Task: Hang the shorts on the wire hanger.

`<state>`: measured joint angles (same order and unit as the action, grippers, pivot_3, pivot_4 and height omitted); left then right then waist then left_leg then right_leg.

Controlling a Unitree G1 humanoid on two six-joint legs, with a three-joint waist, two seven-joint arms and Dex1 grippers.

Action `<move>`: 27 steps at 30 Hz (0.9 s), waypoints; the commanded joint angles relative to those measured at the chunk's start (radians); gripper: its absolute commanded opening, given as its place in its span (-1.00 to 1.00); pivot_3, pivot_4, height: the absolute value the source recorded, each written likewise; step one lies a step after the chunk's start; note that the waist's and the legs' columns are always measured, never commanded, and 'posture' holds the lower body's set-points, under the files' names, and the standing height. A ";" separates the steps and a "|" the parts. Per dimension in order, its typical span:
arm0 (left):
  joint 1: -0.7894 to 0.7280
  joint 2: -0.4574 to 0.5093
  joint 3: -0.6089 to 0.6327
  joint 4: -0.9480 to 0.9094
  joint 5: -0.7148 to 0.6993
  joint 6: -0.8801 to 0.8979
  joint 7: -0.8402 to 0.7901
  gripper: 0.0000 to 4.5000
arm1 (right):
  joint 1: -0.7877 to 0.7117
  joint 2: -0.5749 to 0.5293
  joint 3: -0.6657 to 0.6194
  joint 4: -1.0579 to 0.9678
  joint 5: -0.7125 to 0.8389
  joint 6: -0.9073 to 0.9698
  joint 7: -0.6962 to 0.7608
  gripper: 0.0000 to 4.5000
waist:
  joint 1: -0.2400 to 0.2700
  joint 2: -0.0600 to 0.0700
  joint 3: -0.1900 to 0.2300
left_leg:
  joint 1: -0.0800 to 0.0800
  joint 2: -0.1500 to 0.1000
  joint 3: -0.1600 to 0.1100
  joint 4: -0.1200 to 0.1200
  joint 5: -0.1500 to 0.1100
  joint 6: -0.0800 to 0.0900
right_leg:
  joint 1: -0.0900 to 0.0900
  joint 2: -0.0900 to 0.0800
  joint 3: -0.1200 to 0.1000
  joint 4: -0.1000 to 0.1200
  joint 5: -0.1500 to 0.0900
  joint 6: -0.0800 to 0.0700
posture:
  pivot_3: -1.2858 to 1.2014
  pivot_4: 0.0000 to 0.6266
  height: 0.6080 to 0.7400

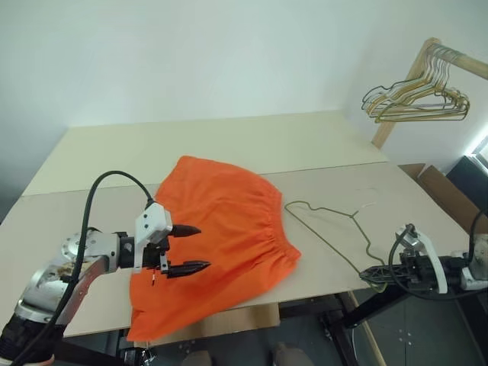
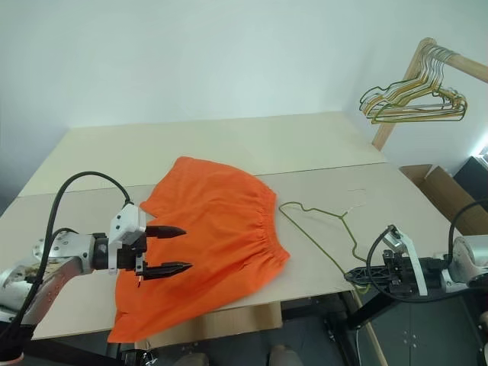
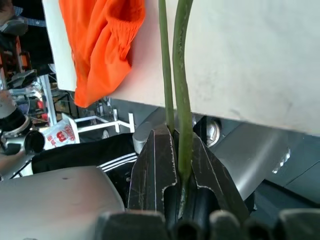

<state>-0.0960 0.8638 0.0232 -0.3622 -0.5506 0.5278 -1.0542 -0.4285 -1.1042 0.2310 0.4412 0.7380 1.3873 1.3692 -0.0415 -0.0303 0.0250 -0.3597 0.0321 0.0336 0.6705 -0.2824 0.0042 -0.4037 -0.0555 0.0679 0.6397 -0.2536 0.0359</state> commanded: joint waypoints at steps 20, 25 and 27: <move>0.033 0.004 0.035 -0.004 0.047 -0.027 0.035 0.99 | -0.047 0.027 0.053 -0.084 -0.071 -0.102 0.179 -1.00 | 0.027 0.001 0.000 | 0.000 0.000 0.000 0.001 0.000 0.000 | 0.000 0.000 0.000 0.001 0.000 0.000 | 0.04 -1.00 1.00; 0.012 -0.001 0.022 0.010 0.065 -0.029 0.038 0.99 | -0.164 0.137 0.100 0.075 -0.173 -0.179 0.150 -1.00 | 0.018 0.001 0.000 | 0.001 0.000 0.001 0.003 0.000 0.000 | 0.000 0.000 0.000 0.002 0.000 0.000 | 0.05 -1.00 1.00; 0.009 -0.001 0.019 0.010 0.070 -0.029 0.038 0.99 | -0.215 0.179 0.119 0.165 -0.224 -0.229 0.155 -1.00 | 0.020 0.001 0.000 | 0.000 0.000 0.001 0.004 0.000 0.000 | 0.001 0.000 0.000 0.003 0.000 0.000 | 0.05 -1.00 1.00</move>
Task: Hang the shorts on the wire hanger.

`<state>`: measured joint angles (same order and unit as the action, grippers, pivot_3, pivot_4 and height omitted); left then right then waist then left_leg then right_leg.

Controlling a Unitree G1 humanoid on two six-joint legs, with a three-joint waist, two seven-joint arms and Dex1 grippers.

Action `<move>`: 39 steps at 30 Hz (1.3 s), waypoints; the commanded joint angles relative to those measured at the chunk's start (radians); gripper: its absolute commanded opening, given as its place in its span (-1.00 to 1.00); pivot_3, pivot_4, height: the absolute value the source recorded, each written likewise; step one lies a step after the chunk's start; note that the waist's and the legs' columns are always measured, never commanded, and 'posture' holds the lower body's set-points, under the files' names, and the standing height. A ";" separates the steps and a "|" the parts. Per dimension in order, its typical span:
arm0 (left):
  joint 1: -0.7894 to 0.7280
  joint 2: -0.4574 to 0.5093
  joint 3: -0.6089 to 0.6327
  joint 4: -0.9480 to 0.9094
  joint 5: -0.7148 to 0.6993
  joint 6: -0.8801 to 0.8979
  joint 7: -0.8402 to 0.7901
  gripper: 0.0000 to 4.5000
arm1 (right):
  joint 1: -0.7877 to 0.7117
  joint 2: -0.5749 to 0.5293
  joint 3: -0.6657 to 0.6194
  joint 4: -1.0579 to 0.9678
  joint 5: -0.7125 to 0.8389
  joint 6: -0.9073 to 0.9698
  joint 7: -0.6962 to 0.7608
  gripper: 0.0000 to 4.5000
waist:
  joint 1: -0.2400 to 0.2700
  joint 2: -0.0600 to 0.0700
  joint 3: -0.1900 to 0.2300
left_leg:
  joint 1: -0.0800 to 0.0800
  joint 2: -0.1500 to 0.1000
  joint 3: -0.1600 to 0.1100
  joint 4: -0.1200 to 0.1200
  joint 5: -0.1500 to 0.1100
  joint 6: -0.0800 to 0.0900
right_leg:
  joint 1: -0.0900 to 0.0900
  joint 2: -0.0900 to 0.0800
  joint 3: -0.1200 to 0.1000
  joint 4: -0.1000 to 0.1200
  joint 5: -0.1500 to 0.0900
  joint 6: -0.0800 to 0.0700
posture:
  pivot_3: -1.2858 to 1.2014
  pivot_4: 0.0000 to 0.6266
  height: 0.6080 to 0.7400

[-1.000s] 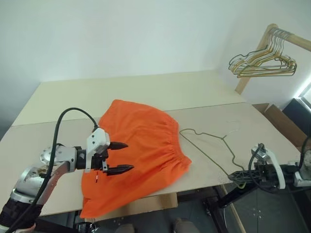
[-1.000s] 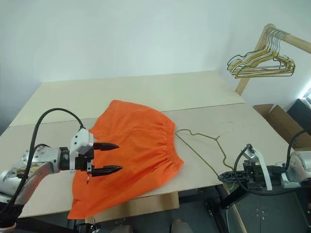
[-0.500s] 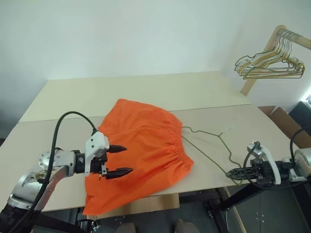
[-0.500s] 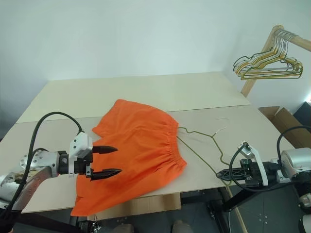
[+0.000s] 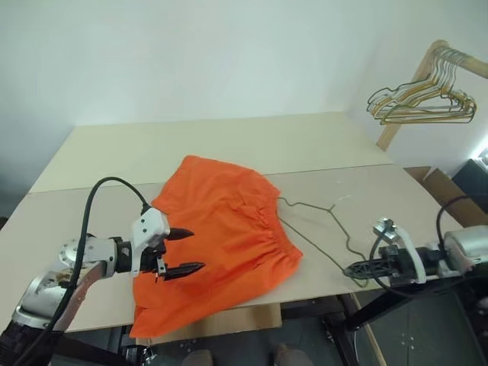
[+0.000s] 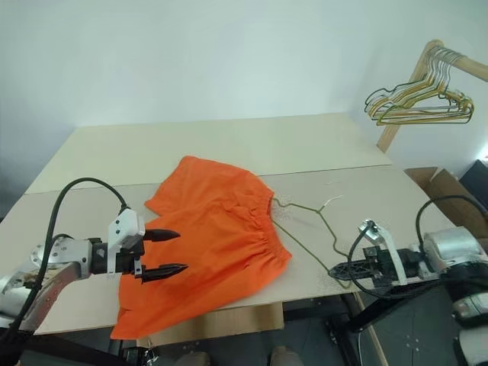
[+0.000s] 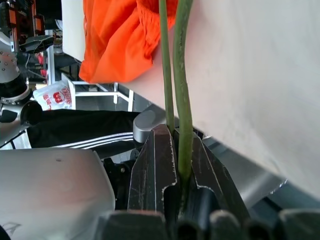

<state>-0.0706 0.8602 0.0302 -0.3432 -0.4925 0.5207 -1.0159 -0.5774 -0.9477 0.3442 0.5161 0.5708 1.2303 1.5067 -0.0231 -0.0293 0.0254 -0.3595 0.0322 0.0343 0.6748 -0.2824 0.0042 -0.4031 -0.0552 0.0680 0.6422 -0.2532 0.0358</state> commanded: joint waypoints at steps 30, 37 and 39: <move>0.043 -0.028 0.018 -0.045 0.034 -0.022 0.059 0.99 | -0.301 0.311 -0.124 0.501 -0.281 -0.220 0.078 -1.00 | 0.012 0.001 0.000 | -0.003 -0.001 -0.001 0.002 0.000 0.000 | -0.001 -0.001 -0.001 0.002 0.000 0.000 | 0.09 -1.00 1.00; 0.018 -0.033 0.002 -0.028 0.053 -0.029 0.052 0.99 | -0.343 0.364 -0.118 0.570 -0.351 -0.270 0.020 -1.00 | 0.009 0.001 0.000 | -0.002 -0.001 -0.001 0.003 0.000 0.000 | -0.001 -0.001 -0.001 0.003 0.000 0.000 | 0.09 -1.00 1.00; 0.017 -0.034 0.001 -0.029 0.056 -0.031 0.052 0.99 | -0.364 0.377 -0.143 0.604 -0.362 -0.300 -0.023 -1.00 | 0.009 0.001 0.000 | -0.002 -0.001 -0.001 0.002 0.000 0.000 | -0.001 -0.001 -0.001 0.003 0.001 0.000 | 0.09 -1.00 1.00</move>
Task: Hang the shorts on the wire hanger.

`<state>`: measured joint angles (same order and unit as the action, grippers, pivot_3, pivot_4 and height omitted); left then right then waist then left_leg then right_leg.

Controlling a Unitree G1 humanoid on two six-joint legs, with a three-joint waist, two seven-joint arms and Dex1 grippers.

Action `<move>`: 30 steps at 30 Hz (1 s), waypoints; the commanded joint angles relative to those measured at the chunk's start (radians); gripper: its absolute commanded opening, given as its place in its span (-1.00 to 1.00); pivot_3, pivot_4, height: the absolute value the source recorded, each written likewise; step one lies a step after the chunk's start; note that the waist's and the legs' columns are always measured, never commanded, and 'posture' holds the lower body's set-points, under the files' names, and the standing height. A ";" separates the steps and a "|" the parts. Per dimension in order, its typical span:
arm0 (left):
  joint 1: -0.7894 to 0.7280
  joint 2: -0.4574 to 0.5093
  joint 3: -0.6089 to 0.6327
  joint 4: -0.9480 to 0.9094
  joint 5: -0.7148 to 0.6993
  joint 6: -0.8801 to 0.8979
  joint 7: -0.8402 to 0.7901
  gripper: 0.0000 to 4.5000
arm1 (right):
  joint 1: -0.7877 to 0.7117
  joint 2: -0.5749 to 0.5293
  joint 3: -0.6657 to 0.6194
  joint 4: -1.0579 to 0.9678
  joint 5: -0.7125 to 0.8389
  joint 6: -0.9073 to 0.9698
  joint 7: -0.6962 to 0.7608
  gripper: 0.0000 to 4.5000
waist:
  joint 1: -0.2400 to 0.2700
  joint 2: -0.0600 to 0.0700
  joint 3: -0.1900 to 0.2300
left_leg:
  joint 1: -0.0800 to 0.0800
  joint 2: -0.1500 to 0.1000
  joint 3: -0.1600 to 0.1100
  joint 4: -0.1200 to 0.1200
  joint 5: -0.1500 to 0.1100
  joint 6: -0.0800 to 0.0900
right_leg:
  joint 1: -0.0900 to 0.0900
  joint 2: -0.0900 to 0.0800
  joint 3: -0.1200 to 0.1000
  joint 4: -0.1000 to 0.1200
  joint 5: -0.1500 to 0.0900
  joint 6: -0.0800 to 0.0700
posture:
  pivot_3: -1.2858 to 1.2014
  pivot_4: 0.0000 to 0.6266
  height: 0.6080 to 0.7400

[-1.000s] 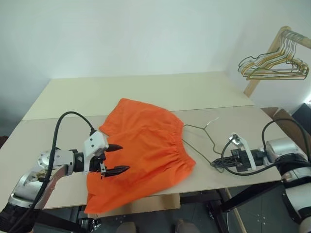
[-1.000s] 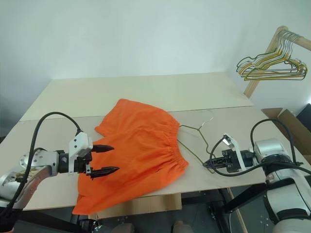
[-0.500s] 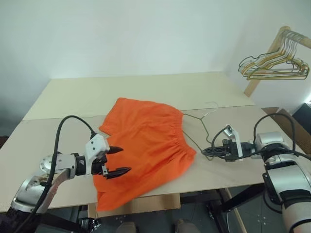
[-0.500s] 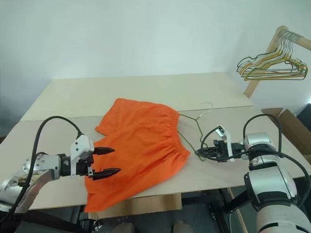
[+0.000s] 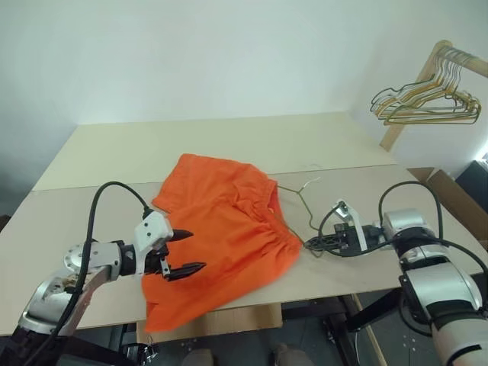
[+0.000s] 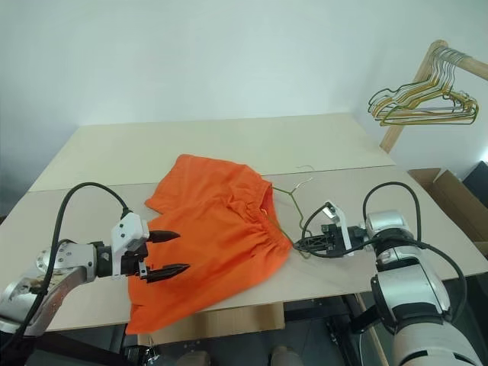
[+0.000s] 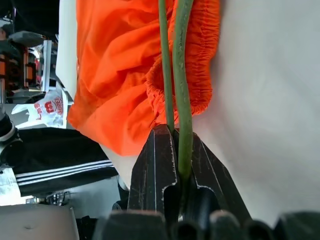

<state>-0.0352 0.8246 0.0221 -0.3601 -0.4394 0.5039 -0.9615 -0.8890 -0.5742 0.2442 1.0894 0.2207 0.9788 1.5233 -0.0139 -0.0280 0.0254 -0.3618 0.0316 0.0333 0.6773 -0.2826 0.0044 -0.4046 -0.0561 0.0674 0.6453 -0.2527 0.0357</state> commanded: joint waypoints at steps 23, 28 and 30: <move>-0.611 0.007 0.093 0.370 -0.043 -0.122 -0.153 0.99 | 0.229 0.042 -0.176 -0.637 -0.032 -0.563 -0.316 -1.00 | 0.014 0.000 0.000 | -0.004 -0.001 -0.003 0.002 0.000 -0.001 | -0.002 -0.001 -0.004 0.001 0.001 0.001 | 0.08 -1.00 1.00; -0.951 0.014 -0.074 0.829 0.132 -0.380 -0.454 0.99 | 0.237 0.061 -0.145 -0.759 -0.037 -0.582 -0.351 -1.00 | 0.007 0.000 0.000 | -0.004 -0.002 -0.004 0.002 0.001 -0.002 | -0.002 0.000 -0.004 0.000 0.001 0.001 | 0.07 -1.00 1.00; -1.052 -0.002 -0.120 0.984 0.188 -0.469 -0.543 0.99 | 0.238 0.064 -0.132 -0.792 -0.044 -0.597 -0.367 -1.00 | 0.002 0.000 0.000 | -0.005 -0.002 -0.004 0.002 0.001 -0.002 | -0.002 0.001 -0.005 -0.001 0.001 0.001 | 0.07 -1.00 1.00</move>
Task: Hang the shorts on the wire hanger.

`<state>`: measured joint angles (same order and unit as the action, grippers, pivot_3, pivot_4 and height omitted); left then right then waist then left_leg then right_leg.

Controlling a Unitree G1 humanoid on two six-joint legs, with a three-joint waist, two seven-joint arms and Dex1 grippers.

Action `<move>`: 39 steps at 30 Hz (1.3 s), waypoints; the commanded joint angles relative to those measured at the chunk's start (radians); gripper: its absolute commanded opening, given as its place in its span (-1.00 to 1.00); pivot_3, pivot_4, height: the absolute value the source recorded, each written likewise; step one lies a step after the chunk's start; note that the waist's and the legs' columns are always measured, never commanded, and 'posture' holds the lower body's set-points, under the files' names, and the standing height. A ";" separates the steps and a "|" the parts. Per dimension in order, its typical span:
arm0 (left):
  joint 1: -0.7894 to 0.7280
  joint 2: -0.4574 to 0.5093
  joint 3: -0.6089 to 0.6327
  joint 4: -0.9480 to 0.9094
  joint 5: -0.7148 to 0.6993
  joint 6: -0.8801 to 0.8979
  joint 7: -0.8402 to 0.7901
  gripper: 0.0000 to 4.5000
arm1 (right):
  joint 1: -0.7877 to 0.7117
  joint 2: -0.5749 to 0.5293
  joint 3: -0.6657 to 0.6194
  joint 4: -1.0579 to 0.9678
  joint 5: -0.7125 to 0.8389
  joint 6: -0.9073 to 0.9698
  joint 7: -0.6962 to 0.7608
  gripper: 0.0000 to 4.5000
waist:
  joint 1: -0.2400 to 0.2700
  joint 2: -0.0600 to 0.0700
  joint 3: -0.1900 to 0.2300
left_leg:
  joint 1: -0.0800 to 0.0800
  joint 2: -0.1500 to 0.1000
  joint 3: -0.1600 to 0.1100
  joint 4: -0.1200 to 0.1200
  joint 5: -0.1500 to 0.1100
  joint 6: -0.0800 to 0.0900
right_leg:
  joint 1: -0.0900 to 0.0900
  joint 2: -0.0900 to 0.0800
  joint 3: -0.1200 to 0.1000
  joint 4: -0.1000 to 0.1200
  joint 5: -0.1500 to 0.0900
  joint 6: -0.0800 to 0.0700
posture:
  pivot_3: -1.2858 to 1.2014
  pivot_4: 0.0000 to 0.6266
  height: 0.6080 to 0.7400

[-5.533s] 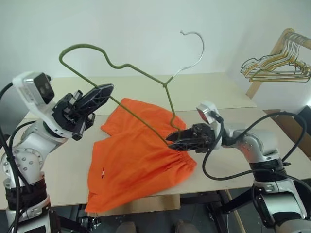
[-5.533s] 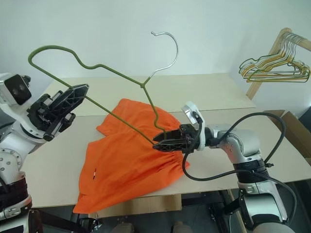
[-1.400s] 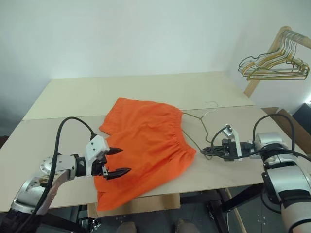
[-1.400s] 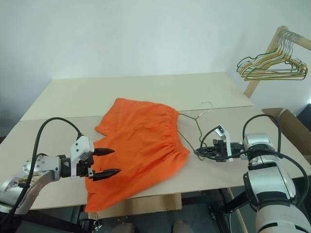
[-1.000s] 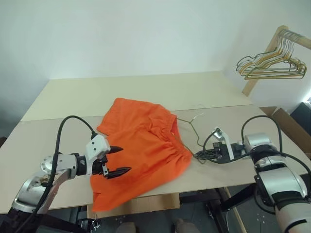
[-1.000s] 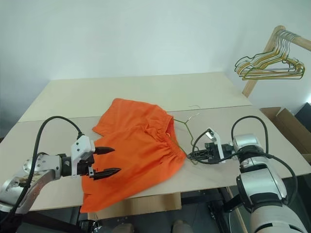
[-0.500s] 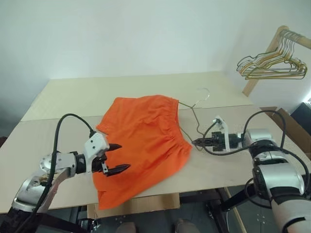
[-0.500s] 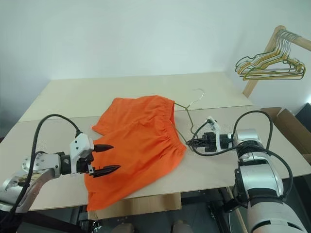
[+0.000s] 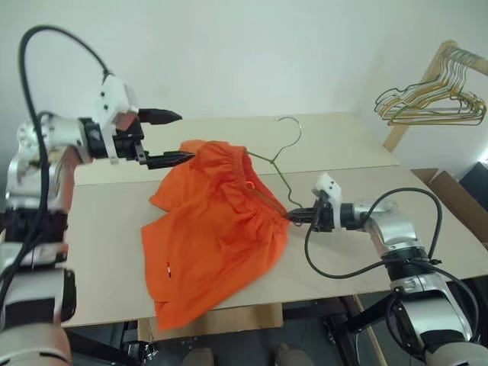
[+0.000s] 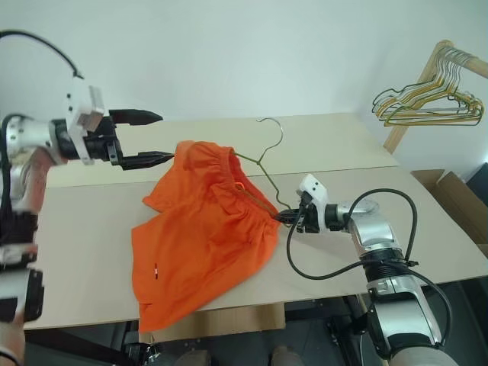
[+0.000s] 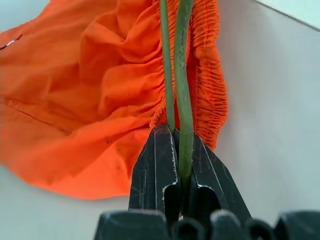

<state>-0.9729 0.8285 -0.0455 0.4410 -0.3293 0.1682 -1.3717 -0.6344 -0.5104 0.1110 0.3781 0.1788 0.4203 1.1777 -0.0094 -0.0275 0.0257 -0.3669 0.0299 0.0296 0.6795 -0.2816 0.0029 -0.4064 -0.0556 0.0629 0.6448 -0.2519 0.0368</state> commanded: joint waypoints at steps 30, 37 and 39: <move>-0.434 -0.159 -0.563 0.777 0.209 -0.441 -0.243 0.17 | -0.016 0.006 0.145 -0.223 -0.145 -0.140 -0.136 -1.00 | -0.039 0.000 0.000 | -0.018 0.000 -0.001 0.007 -0.001 0.002 | -0.017 0.000 0.002 0.003 -0.001 0.001 | 0.02 -1.00 1.00; -0.423 -0.173 -0.541 0.795 0.237 -0.447 -0.243 0.17 | -0.026 0.013 0.142 -0.229 -0.149 -0.154 -0.143 -1.00 | -0.039 0.000 0.000 | -0.018 0.000 -0.001 0.008 -0.001 0.002 | -0.017 0.000 0.002 0.004 -0.001 0.002 | 0.02 -1.00 1.00; -0.419 -0.175 -0.534 0.797 0.240 -0.445 -0.243 0.01 | -0.029 0.017 0.139 -0.228 -0.150 -0.153 -0.151 -1.00 | -0.039 0.000 0.000 | -0.018 0.000 -0.001 0.009 -0.001 0.002 | -0.017 0.000 0.002 0.004 -0.001 0.002 | 0.02 -1.00 1.00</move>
<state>-1.3856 0.6515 -0.6016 1.2346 -0.0942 -0.2645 -1.6113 -0.6243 -0.4980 0.2653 0.1972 0.0220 0.2921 1.0370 -0.0487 -0.0278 0.0258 -0.3851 0.0301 0.0287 0.6884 -0.2828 0.0053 -0.4230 -0.0558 0.0645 0.6488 -0.2525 0.0383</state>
